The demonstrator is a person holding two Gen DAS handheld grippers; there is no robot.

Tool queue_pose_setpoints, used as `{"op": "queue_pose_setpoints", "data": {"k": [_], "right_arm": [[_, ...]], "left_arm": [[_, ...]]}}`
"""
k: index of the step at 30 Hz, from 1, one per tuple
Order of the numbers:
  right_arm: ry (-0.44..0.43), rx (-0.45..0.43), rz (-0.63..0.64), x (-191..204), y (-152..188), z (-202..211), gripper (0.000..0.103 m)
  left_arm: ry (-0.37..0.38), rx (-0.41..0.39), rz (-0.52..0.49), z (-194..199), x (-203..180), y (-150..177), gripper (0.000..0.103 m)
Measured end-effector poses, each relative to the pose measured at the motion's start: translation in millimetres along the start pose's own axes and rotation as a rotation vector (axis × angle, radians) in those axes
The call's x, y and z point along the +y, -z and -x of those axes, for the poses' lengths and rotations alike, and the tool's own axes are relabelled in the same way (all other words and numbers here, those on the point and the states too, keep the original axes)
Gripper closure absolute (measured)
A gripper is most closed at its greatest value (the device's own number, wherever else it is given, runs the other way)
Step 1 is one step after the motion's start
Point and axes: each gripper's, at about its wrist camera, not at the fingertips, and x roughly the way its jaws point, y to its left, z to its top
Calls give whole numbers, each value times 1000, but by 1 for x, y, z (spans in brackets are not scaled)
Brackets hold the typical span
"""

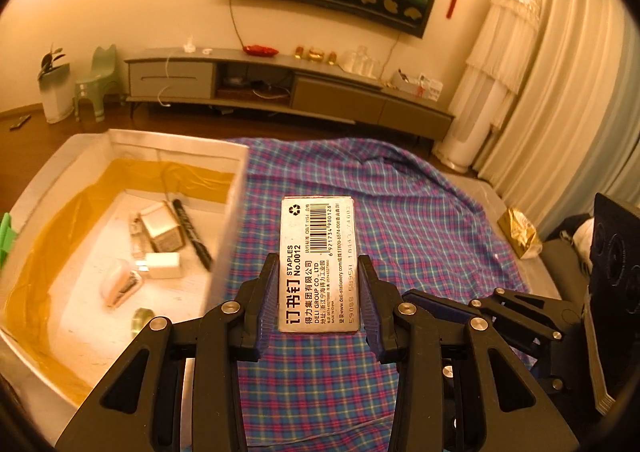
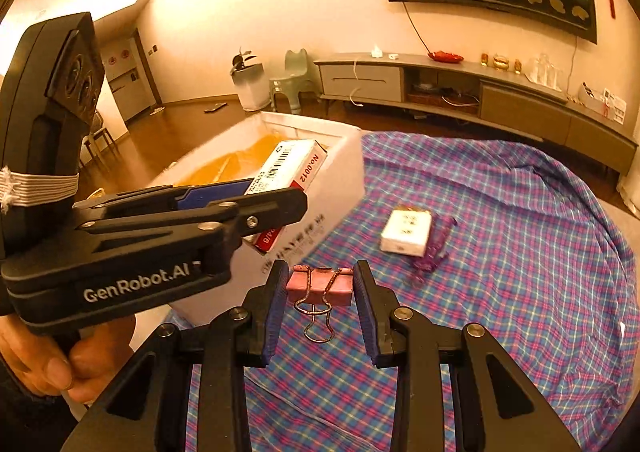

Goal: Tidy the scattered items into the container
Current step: 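Carry the staples box and pink binder clip over the white box, then open the left tool to drop the staples box while the right tool releases the binder clip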

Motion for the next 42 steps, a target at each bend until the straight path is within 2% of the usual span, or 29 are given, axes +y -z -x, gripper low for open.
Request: {"op": "queue_pose_setpoints", "data": {"k": [11, 23, 34, 42], "right_arm": [[-5, -51, 73, 48, -21, 1, 68], [-14, -66, 97, 81, -36, -10, 68], [39, -69, 65, 88, -46, -25, 68], [35, -63, 71, 94, -52, -36, 68]], "left_arm": [[-24, -51, 54, 40, 51, 0, 64], [-41, -107, 131, 73, 102, -5, 64], [-68, -72, 175, 69, 140, -2, 64], [-97, -53, 177, 57, 156, 1, 64]]}}
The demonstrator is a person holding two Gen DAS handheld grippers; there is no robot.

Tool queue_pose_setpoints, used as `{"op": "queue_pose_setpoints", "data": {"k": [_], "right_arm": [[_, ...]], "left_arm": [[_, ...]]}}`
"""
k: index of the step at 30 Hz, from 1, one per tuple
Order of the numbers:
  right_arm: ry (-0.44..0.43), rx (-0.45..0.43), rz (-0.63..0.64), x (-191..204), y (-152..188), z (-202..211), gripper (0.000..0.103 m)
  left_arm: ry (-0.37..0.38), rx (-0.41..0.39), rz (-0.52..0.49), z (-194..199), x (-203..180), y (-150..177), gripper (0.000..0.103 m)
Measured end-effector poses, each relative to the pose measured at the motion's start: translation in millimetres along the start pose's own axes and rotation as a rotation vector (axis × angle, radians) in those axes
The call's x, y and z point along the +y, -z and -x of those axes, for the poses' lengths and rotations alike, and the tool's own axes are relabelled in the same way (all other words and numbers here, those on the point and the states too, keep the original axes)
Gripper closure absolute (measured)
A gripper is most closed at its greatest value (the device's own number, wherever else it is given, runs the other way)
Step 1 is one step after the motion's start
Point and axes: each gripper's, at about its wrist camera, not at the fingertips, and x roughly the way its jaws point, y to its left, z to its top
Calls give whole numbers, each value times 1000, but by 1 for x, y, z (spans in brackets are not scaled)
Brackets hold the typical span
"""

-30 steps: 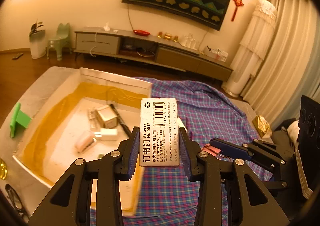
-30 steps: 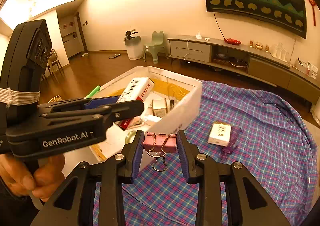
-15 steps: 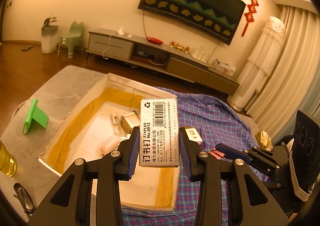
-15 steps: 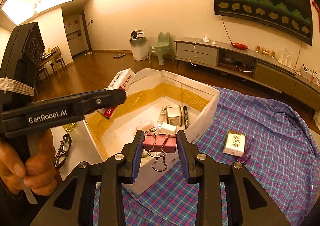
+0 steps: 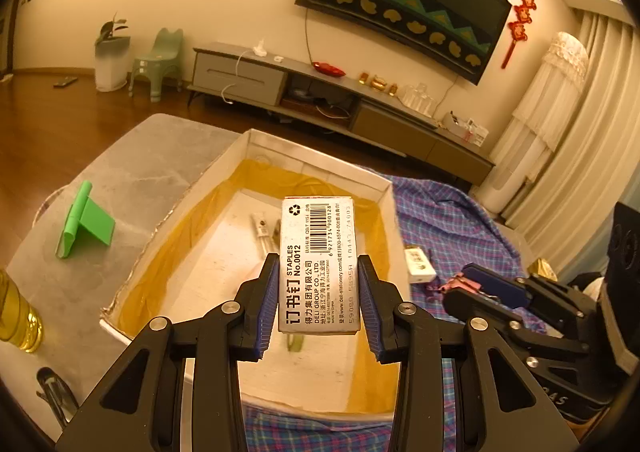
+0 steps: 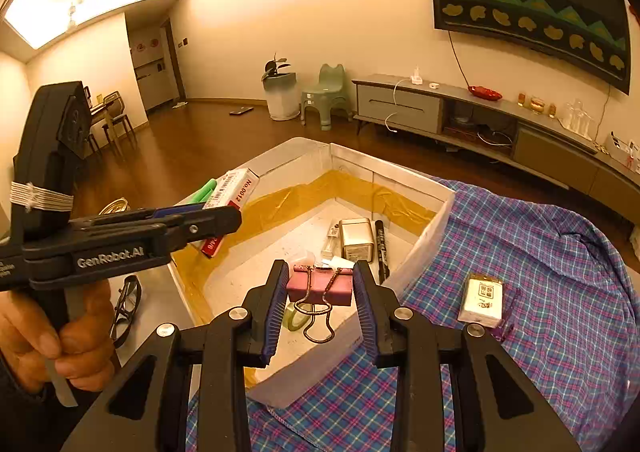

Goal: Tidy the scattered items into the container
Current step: 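Open the left tool to drop the staples box while the right tool releases the binder clip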

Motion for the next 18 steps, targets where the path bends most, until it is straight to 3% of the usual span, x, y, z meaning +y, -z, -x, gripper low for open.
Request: {"op": "queue_pose_setpoints", "data": {"k": [18], "right_arm": [[-5, 50, 10, -3, -7, -40, 68]], "left_arm": [[-86, 39, -9, -33, 33, -1, 64]]}}
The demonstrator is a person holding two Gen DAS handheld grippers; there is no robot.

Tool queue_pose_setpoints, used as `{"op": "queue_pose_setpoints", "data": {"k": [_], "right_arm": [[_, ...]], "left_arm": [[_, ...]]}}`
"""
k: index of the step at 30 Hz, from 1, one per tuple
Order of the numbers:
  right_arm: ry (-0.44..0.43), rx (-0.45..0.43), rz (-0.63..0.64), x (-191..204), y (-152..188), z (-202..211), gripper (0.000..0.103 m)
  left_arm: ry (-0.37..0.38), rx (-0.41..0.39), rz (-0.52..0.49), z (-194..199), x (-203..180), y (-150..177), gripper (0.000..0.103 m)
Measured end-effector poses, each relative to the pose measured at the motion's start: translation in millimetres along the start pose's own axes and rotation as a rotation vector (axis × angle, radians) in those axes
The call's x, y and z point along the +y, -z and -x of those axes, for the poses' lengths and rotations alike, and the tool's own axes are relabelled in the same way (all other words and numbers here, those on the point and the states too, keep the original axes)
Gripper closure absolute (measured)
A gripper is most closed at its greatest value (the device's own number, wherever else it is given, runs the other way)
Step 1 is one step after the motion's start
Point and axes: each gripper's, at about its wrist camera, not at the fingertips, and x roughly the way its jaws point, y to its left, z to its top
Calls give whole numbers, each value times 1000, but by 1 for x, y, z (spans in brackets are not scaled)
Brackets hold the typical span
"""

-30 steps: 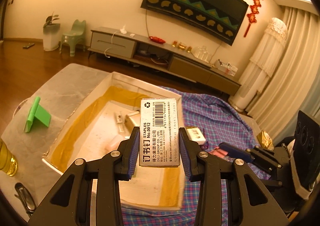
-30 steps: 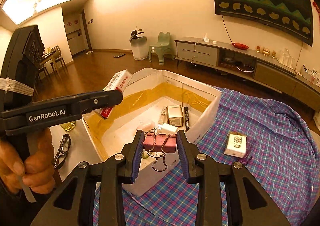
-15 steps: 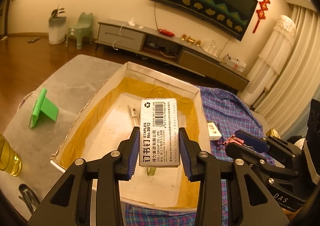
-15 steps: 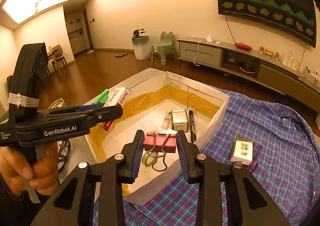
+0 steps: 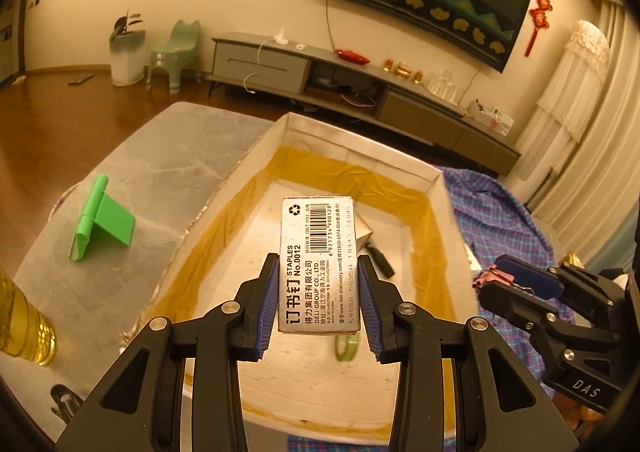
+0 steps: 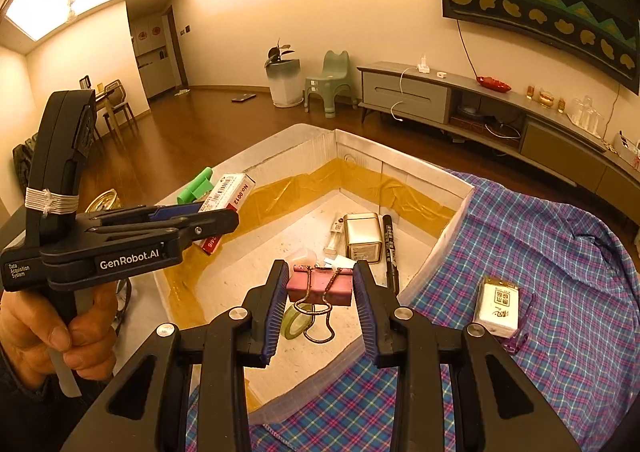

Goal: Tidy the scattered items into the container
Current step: 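Open the left tool to drop the staples box while the right tool releases the binder clip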

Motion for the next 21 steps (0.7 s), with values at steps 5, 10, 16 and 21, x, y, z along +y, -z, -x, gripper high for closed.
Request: {"op": "queue_pose_setpoints", "data": {"k": [5, 10, 16, 21], "right_arm": [[1, 12, 16, 0, -4, -12, 68], [1, 26, 48, 2, -8, -24, 68], [-11, 65, 65, -4, -8, -40, 68], [-13, 91, 73, -8, -8, -54, 68]], "left_arm": [[-26, 11, -24, -6, 3, -2, 64], [-57, 30, -61, -13, 4, -2, 64], [-122, 56, -116, -28, 6, -2, 64], [-140, 84, -150, -38, 3, -1, 64]]}}
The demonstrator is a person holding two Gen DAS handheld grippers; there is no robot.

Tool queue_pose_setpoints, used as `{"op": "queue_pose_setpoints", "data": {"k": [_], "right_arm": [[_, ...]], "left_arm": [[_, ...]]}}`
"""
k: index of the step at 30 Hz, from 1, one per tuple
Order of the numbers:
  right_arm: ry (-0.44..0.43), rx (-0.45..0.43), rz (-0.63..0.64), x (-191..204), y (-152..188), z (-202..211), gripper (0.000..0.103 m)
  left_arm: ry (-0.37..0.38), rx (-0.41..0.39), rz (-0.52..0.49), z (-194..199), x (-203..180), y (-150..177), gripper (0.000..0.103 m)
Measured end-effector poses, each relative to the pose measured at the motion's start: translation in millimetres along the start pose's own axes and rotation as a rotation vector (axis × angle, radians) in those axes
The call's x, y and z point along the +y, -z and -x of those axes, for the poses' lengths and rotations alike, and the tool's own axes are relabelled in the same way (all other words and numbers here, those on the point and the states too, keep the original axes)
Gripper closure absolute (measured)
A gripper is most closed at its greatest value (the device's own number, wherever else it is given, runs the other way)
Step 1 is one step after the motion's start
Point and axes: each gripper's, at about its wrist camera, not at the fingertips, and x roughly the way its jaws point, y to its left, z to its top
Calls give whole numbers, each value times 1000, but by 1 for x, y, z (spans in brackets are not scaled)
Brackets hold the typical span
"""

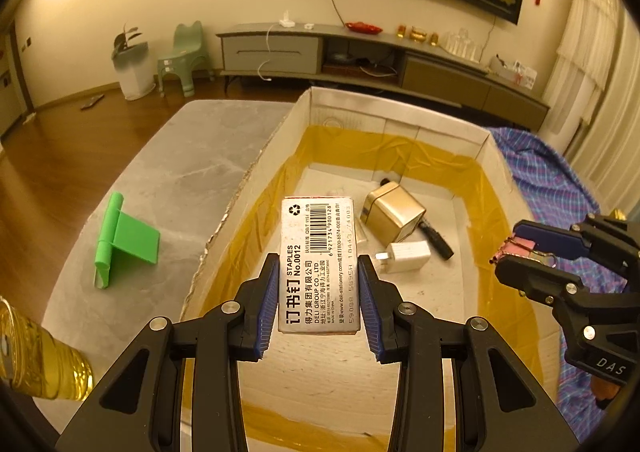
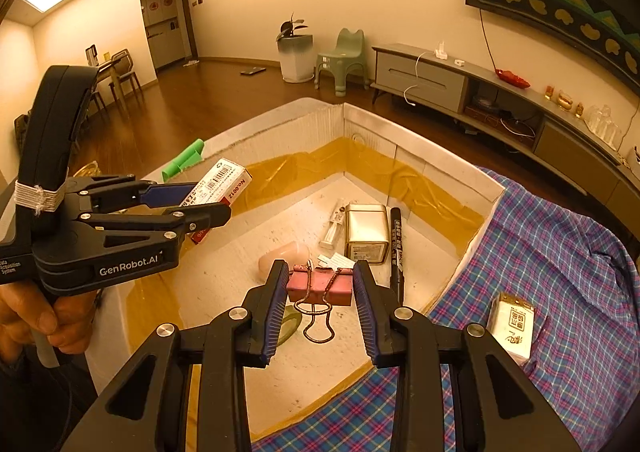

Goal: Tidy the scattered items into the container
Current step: 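Open the left tool to drop the staples box while the right tool releases the binder clip, then move both open tools out of the box toward the items on the shirt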

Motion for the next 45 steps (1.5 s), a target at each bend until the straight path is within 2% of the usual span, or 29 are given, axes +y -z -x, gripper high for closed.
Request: {"op": "queue_pose_setpoints", "data": {"k": [6, 15, 29, 35, 45], "right_arm": [[-7, 25, 10, -3, 0, -13, 68], [20, 58, 26, -11, 1, -26, 68], [14, 60, 36, -10, 0, -25, 67], [-1, 56, 29, -9, 1, -24, 63], [-25, 39, 16, -5, -3, -14, 63]], "left_arm": [[-37, 36, -49, -11, -6, 2, 64], [-83, 60, -71, -20, -7, 0, 64], [-85, 70, -32, -21, 2, -2, 63], [-86, 74, -8, -19, 8, -3, 58], [-86, 47, -6, -1, 5, -9, 58]]}}
